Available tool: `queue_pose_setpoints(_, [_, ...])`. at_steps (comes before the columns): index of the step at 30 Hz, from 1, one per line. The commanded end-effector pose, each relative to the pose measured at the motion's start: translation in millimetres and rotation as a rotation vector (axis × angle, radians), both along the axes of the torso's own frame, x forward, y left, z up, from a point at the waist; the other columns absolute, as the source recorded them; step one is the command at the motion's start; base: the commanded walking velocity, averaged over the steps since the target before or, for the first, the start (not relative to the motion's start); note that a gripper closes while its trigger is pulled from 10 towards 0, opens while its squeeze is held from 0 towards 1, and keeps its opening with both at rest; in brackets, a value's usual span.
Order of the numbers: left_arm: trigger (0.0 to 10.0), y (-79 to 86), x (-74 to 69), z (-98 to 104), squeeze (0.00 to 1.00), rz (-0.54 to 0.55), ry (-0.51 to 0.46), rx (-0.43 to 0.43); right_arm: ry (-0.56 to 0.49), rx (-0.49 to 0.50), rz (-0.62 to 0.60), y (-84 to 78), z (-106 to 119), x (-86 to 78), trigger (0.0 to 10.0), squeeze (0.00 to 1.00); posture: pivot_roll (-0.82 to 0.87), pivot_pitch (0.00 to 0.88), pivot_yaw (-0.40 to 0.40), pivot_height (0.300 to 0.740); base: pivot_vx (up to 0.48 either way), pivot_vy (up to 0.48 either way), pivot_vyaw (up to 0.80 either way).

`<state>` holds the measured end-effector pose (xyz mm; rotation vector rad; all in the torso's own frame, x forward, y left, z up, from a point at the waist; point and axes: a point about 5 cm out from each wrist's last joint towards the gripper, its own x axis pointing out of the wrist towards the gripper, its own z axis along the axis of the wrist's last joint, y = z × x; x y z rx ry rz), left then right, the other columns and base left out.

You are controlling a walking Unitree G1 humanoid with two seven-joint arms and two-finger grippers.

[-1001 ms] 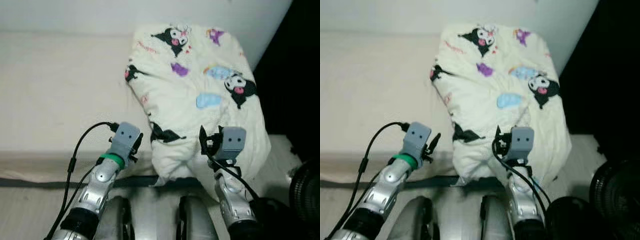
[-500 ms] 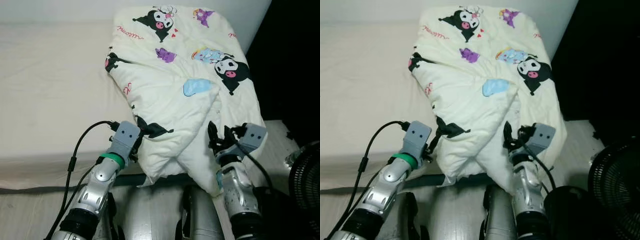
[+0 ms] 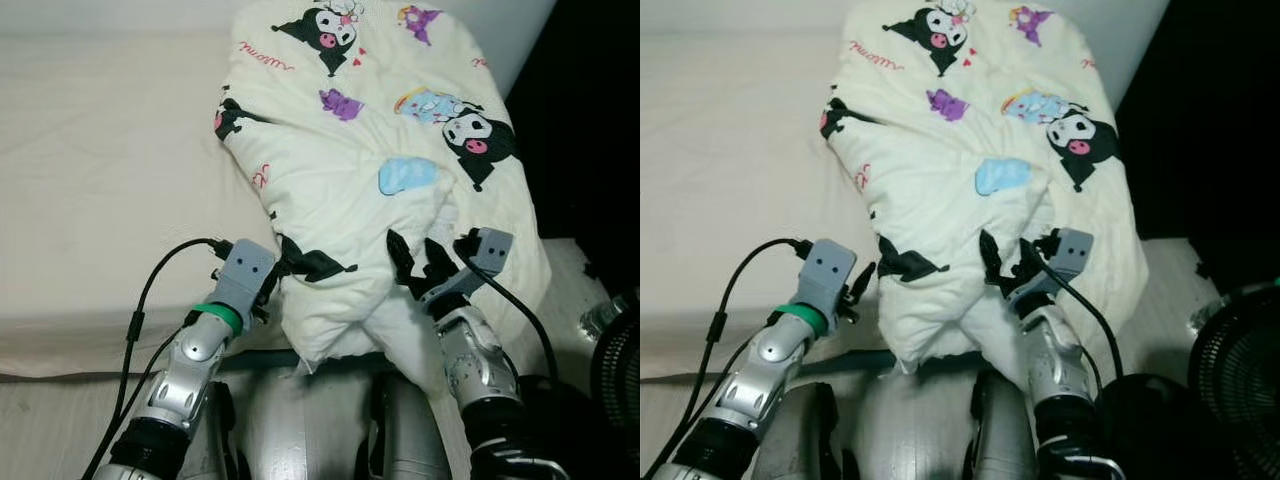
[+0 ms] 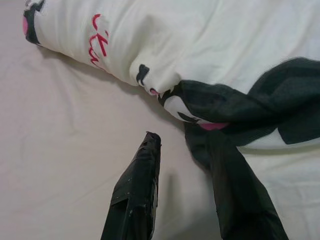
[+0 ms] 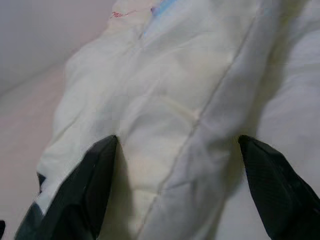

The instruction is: Clean up the room

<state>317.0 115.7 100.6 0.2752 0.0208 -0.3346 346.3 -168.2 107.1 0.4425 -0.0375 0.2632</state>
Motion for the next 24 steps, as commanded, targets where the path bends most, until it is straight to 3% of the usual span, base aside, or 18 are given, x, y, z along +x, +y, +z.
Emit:
queue_pose_setpoints(1, [10.0,1.9,-4.0,-6.5,0.0,-0.001,0.029,0.018,0.037,0.057,0.04,3.0,-6.0,1.2,0.0,0.0,0.0,0.111,0.09,0.572,0.0,0.0,0.0])
queue_pose_setpoints(8, [10.0,2.3,-4.0,-6.0,0.0,0.001,0.03,0.021,0.007,0.058,0.108,10.6,-2.0,1.5,0.0,0.0,0.01,0.114,0.09,0.572,0.0,0.0,0.0])
queue_pose_setpoints(11, [10.0,1.4,-4.3,-6.1,0.0,0.001,0.035,0.021,-0.041,-0.041,0.283,26.6,-1.1,-6.9,0.0,0.0,-0.01,0.117,0.089,0.572,0.0,0.0,0.0])
queue_pose_setpoints(12, [10.0,1.4,-4.3,-6.1,0.0,0.001,0.035,0.021,-0.041,-0.041,0.283,26.6,-1.1,-6.9,0.0,0.0,-0.01,0.117,0.089,0.572,0.0,0.0,0.0])
queue_pose_setpoints(14, [10.0,-0.3,-4.0,-5.8,0.0,0.0,0.037,0.018,-0.064,-0.127,0.437,39.1,-3.3,-18.4,0.0,0.0,-0.02,0.116,0.087,0.572,0.0,0.0,0.0])
queue_pose_setpoints(15, [10.0,-0.3,-4.0,-5.8,0.0,0.0,0.037,0.018,-0.064,-0.127,0.437,39.1,-3.3,-18.4,0.0,0.0,-0.02,0.116,0.087,0.572,0.0,0.0,0.0])
queue_pose_setpoints(17, [10.0,-0.5,-1.5,-3.4,0.0,0.005,0.033,0.012,-0.079,-0.234,0.584,47.1,-6.4,-31.8,0.0,0.0,-0.02,0.117,0.084,0.572,0.0,0.0,0.0])
queue_pose_setpoints(20, [10.0,-0.2,-0.5,-2.3,0.0,0.008,0.031,0.01,-0.082,-0.271,0.637,49.5,-7.9,-35.8,0.0,0.0,-0.02,0.117,0.084,0.572,0.0,0.0,0.0])
queue_pose_setpoints(23, [10.0,8.6,10.2,17.4,0.0,0.053,-0.024,-0.028,-0.096,-0.375,0.838,63.7,-7.9,-47.6,0.0,0.0,-0.03,0.116,0.076,0.572,0.0,0.0,0.0])
queue_pose_setpoints(24, [10.0,8.6,10.2,17.4,0.0,0.053,-0.024,-0.028,-0.096,-0.375,0.838,63.7,-7.9,-47.6,0.0,0.0,-0.03,0.116,0.076,0.572,0.0,0.0,0.0])
